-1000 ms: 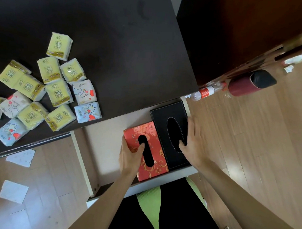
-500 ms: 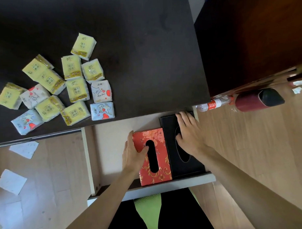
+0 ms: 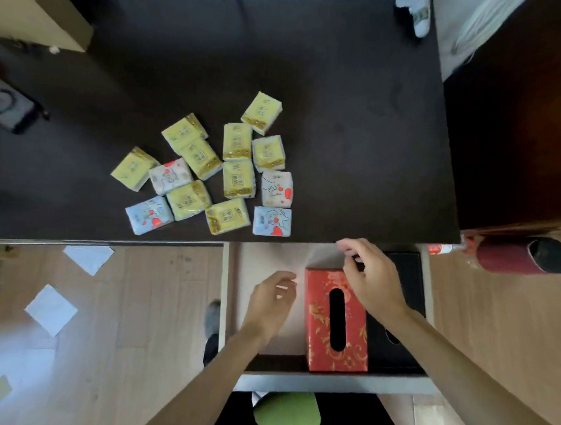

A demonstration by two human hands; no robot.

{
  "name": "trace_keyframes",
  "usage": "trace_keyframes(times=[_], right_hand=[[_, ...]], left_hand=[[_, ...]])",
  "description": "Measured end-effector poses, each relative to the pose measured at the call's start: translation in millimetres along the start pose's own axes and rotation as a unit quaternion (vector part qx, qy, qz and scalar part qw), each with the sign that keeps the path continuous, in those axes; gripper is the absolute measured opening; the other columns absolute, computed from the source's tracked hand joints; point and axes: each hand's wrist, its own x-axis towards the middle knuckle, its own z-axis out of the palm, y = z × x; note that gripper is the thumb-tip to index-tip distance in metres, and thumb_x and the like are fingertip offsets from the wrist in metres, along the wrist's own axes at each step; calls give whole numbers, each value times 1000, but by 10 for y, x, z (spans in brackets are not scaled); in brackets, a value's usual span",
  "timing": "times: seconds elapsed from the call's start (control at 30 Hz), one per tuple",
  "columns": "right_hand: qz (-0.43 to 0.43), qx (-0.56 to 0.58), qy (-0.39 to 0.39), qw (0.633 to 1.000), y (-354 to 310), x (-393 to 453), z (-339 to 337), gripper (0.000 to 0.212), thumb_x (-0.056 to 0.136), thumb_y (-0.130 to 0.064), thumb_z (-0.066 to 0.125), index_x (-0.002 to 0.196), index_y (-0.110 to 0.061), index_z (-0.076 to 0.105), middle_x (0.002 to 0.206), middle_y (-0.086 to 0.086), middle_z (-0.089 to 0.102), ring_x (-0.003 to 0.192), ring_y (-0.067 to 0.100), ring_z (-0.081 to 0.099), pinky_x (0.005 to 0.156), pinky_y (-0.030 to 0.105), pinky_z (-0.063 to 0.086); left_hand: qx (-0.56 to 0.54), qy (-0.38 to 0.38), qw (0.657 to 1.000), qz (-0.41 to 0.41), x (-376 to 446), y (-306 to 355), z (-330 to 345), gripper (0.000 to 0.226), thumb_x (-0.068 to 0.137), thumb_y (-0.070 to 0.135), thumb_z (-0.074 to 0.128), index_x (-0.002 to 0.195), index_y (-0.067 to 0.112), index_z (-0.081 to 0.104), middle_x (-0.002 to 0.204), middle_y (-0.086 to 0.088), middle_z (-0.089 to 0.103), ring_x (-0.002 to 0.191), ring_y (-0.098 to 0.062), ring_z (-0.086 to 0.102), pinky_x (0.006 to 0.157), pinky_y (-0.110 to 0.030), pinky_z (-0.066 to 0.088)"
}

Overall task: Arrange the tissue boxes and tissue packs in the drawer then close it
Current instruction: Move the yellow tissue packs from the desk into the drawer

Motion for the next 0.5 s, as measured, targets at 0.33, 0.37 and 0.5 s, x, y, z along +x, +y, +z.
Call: trace_keyframes(times=[0.33,0.37,0.5], right_hand=[[19,80,-6,997,-1567,1507,703,29,102,-27,55,127,-21,69,123,-9,70,111,4,63,93,29,52],[32,75,6,997,-1666,1655,758,31,103,-28,55,129,-20,68,124,-6,70,112,7,64,94,32,53],[84,-8,50,995,-1885,2151,957,37,99,-28,60,134,-16,63,130,3,67,119,23,63,87,36,48]], left_hand=[[32,196,969,151,745,648,-2088,24,94,17,58,112,29,67,105,19,66,96,2,60,75,-11,43],[56,209,963,161,909,750,-2244,27,95,16,57,117,27,66,114,14,65,101,0,57,78,-15,45],[153,198,949,192,1591,1122,-2712,41,94,20,61,134,21,55,137,-2,52,117,-18,55,81,-36,57]])
